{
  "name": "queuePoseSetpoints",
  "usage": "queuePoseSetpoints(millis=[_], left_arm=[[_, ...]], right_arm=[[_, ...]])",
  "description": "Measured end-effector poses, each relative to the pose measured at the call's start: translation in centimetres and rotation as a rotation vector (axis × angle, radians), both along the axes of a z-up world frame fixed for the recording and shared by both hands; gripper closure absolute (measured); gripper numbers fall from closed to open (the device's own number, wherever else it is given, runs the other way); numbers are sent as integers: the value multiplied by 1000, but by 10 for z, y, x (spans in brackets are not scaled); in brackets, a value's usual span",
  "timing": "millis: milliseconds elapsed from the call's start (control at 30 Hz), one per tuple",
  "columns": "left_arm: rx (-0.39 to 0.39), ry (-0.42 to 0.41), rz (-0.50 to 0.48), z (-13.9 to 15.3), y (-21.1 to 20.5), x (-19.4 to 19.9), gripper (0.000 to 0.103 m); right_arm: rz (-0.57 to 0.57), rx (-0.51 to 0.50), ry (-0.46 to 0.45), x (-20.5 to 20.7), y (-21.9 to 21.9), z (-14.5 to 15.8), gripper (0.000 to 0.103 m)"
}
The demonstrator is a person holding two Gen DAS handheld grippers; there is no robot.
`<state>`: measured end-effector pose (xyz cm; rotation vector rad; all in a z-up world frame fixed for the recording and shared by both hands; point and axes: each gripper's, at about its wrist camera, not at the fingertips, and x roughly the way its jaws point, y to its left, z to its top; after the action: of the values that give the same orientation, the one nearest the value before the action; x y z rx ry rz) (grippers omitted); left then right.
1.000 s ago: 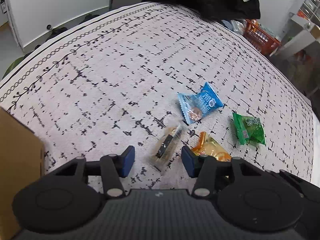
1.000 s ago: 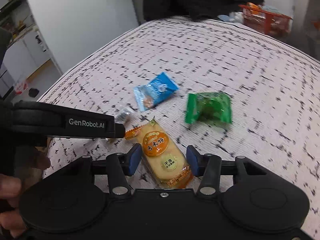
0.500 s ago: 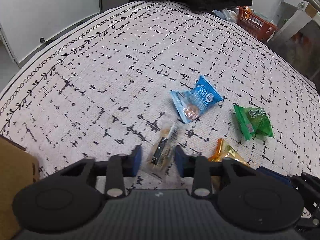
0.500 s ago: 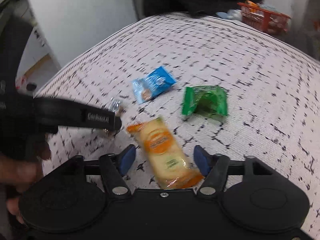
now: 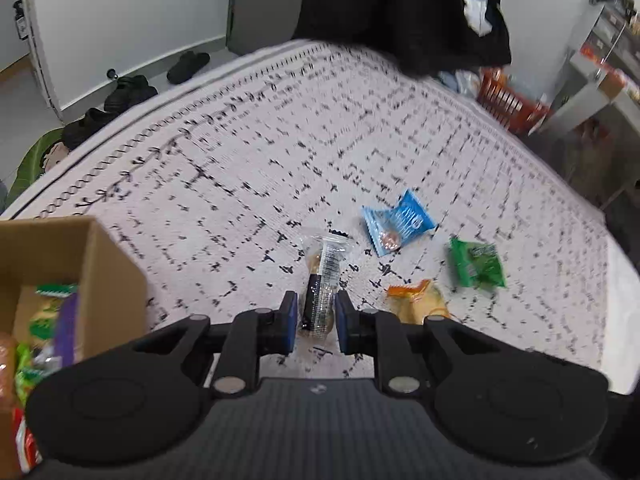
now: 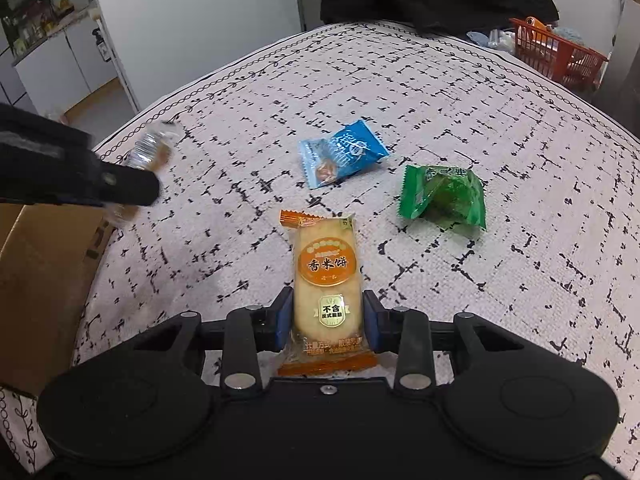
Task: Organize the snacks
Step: 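Grasp the clear small pack with the left tool while the right tool grasps the bread pack, then carry the clear pack and bread pack over the box and open both tools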
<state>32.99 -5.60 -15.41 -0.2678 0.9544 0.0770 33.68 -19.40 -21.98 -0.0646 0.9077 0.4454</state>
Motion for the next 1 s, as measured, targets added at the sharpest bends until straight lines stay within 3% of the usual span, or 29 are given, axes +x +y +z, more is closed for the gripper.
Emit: queuePoseSetpoints(millis=[433,633,1000], left_arm=[[-56,-127,121,48,46,-60,84],[-99,-179,232,61,77,-80,84],[-166,-246,315,72,113,-117,84]], right_arm=[[-3,52,-69,-13,13,47,68],[14,62,-112,-31,34,74,68],[19,102,-162,-64,76,111,68]])
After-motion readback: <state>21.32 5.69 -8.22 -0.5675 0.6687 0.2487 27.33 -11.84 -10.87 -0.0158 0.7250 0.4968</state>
